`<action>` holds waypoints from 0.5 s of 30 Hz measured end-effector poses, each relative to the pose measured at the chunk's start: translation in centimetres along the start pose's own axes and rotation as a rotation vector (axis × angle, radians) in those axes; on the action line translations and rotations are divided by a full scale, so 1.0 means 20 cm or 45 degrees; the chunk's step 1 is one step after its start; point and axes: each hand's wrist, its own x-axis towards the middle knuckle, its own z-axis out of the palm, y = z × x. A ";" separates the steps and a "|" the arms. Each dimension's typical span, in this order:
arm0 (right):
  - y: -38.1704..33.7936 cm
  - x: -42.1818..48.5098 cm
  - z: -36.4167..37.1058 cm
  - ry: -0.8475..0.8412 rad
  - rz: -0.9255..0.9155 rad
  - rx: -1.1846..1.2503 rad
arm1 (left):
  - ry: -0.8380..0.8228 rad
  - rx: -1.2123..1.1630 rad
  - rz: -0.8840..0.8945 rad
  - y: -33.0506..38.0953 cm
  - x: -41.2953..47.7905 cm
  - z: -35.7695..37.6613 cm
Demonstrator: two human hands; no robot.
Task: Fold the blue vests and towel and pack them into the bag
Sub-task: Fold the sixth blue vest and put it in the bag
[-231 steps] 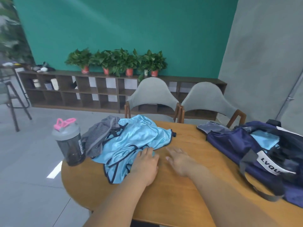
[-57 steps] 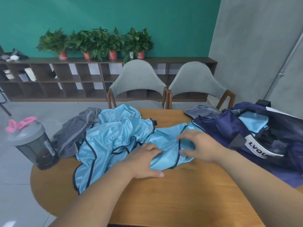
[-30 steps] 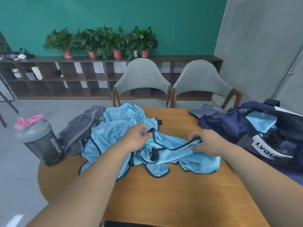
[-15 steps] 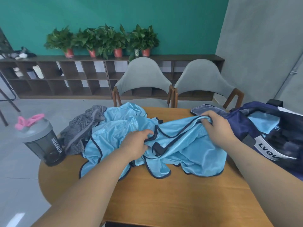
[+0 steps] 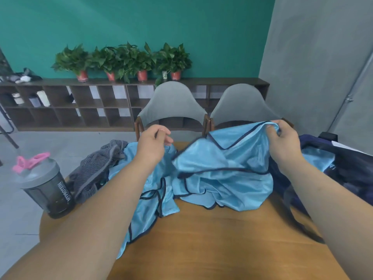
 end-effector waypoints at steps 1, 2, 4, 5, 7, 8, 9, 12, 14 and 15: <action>0.00 0.00 0.00 0.000 0.026 0.041 | -0.015 -0.022 -0.027 0.00 0.00 0.00; -0.01 0.00 0.00 -0.023 0.046 0.073 | -0.037 -0.025 -0.045 0.00 0.00 0.01; -0.02 -0.01 0.01 -0.116 0.068 0.088 | -0.097 0.011 -0.038 0.00 -0.03 0.03; -0.03 -0.02 0.01 -0.161 0.058 0.080 | -0.137 0.042 -0.030 -0.01 -0.05 0.05; -0.05 -0.03 0.02 -0.221 0.021 0.103 | -0.241 0.150 -0.013 -0.04 -0.09 0.10; -0.06 -0.04 0.02 -0.240 0.017 0.142 | -0.302 0.218 0.004 -0.06 -0.11 0.13; -0.08 -0.05 0.02 -0.256 0.022 0.202 | -0.366 0.290 0.022 -0.07 -0.14 0.16; -0.12 -0.06 0.00 -0.304 0.056 0.371 | -0.549 0.464 0.061 -0.12 -0.23 0.23; -0.12 -0.08 -0.02 -0.369 0.043 0.381 | -0.718 0.652 0.082 -0.17 -0.29 0.27; -0.11 -0.09 -0.03 -0.418 0.028 0.348 | -0.809 0.782 0.088 -0.19 -0.32 0.29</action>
